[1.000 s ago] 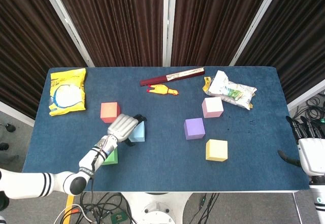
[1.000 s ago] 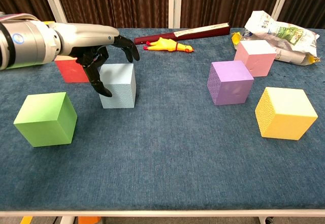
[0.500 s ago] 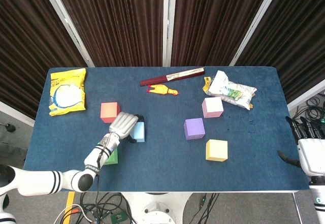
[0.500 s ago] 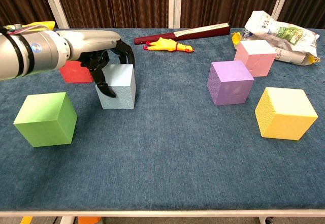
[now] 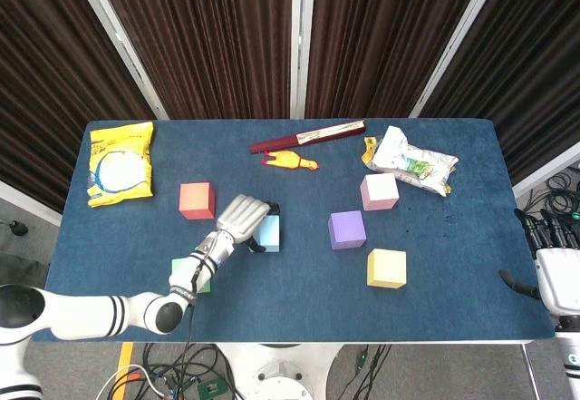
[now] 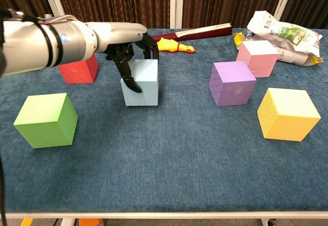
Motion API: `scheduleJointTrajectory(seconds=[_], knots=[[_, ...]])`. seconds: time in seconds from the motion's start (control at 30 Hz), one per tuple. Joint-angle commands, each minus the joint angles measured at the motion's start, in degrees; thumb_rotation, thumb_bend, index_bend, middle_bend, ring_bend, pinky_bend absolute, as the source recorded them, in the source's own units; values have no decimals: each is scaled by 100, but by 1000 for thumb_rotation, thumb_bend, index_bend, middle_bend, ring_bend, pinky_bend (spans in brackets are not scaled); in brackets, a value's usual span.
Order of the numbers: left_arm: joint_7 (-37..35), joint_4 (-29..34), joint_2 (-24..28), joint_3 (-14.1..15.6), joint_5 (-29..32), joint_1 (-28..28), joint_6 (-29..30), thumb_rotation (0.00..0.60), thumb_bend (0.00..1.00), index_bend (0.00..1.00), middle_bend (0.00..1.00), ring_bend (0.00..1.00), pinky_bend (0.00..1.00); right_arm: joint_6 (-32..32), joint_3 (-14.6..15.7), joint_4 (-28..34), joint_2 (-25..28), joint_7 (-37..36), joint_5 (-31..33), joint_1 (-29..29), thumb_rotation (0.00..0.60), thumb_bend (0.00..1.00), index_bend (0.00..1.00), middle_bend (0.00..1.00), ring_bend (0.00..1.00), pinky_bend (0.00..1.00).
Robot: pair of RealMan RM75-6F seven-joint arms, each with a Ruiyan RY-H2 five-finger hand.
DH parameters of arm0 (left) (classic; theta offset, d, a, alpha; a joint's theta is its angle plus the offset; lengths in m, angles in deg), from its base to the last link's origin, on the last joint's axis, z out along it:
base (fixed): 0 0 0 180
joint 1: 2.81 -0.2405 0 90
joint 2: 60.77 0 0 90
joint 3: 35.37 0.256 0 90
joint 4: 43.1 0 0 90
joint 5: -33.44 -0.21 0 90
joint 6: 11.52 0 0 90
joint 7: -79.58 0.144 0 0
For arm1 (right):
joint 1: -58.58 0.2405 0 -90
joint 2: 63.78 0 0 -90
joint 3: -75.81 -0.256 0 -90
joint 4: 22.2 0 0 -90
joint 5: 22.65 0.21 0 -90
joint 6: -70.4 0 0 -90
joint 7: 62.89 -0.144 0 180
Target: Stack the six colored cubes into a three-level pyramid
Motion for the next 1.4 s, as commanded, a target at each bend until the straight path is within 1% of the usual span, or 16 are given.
scheduleJointTrajectory(seconds=[0.03, 0.17, 0.4, 0.63, 0.93, 1.07, 1.2, 1.3, 1.4], knots=[[-63, -172, -108, -69, 20, 120, -118, 600, 0, 402, 443, 794, 843, 11, -3, 0, 10, -1, 17, -14, 600, 74, 0, 160, 12, 175], [-25, -358, -214, -87, 82, 262, -196, 600, 0, 400, 432, 792, 842, 43, -1, -12, 8, -17, 26, -41, 600, 74, 0, 160, 12, 175], [132, -487, -380, -58, 150, 436, -139, 600, 0, 399, 428, 792, 836, 35, -4, -53, 0, -63, 61, -57, 600, 75, 0, 161, 12, 175], [342, -597, -471, 27, 296, 540, -52, 600, 0, 388, 407, 792, 825, 36, -10, -106, -12, -118, 90, -74, 600, 75, 0, 160, 12, 175], [404, -610, -480, 87, 408, 602, -75, 600, 0, 313, 345, 792, 817, 37, -16, -135, -32, -142, 99, -82, 600, 86, 0, 181, 14, 175], [372, -577, -458, 87, 377, 596, -41, 600, 0, 254, 311, 792, 812, 35, -26, -148, -45, -173, 112, -82, 600, 98, 0, 201, 22, 175], [359, -497, -395, 100, 301, 574, 24, 600, 0, 229, 287, 791, 810, 57, -25, -159, -55, -170, 87, -87, 600, 98, 0, 199, 23, 175], [331, -339, -289, 126, 230, 519, 89, 600, 0, 214, 271, 791, 809, 77, -29, -154, -51, -177, 74, -92, 600, 98, 0, 196, 22, 175], [252, -31, -67, 123, 102, 406, 237, 600, 0, 208, 257, 789, 808, 89, -31, -147, -51, -181, 57, -93, 600, 99, 0, 196, 22, 175]])
